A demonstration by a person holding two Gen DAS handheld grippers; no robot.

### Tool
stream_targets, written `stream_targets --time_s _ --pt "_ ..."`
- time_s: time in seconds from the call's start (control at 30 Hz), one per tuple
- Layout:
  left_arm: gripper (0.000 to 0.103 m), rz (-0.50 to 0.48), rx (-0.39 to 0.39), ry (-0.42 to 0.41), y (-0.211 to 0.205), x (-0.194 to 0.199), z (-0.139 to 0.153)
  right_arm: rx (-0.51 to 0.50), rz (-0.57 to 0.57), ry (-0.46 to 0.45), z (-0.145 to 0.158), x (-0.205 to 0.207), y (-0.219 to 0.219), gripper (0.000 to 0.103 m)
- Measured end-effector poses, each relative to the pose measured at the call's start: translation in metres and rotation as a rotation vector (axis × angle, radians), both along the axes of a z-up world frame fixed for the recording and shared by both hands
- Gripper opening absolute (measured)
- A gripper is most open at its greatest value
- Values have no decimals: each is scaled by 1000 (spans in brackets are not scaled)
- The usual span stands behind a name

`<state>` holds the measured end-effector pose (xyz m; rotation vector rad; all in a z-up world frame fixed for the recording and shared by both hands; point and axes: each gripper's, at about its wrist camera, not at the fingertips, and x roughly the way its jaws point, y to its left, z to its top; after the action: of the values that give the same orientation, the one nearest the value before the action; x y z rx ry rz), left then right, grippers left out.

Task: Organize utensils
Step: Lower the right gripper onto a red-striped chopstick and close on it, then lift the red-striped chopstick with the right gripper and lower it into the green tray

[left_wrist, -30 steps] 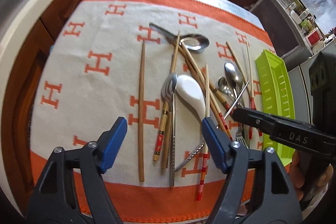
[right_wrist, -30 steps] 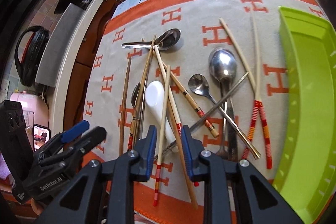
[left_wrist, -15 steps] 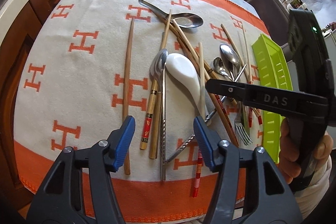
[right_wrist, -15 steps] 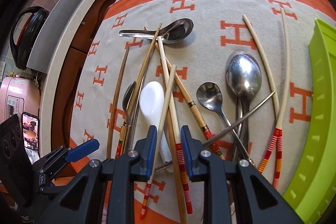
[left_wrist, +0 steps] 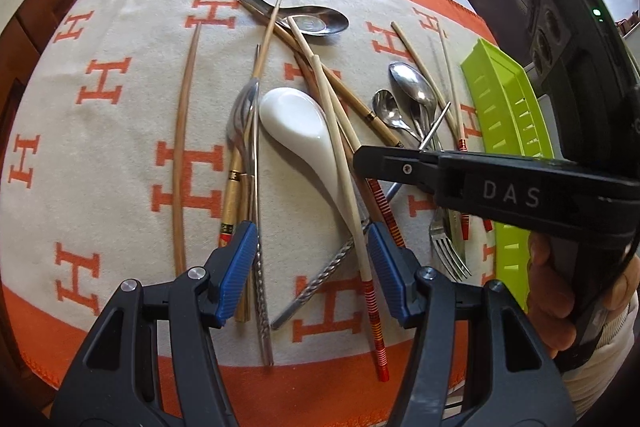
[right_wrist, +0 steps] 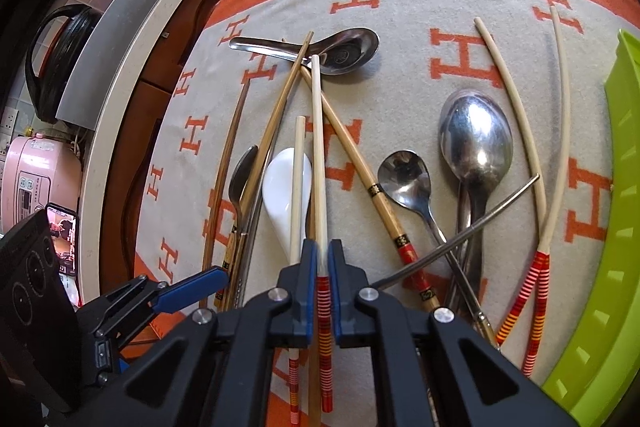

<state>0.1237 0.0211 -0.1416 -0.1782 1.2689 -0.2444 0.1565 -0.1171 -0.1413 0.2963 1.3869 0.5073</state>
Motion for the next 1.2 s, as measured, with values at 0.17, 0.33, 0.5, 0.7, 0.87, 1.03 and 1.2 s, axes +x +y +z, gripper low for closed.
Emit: stream_targets --time_s 0.17,0.33,0.5,0.7,0.87,1.03,1.2 --pt "47 -4 -10 -10 -6 4 -5 -12 14 -20 4 -3 -1 6" --pt "36 -13 -1 2 -13 9 -13 -14 20 -35 8 -4 -3 6" --pt "25 -18 -2 2 -17 11 -14 -9 17 -39 8 -6 -4 6" --pt "18 -3 -40 14 -9 11 -14 1 6 -36 8 -6 -7 6" --pt "8 9 -93 28 0 12 -16 18 -9 -40 11 -7 -13 5" --pt "4 13 -79 24 1 10 -13 37 -26 -45 14 -9 -21 5" --pt "4 22 -61 12 2 2 2 74 -63 -54 21 -16 -36 5"
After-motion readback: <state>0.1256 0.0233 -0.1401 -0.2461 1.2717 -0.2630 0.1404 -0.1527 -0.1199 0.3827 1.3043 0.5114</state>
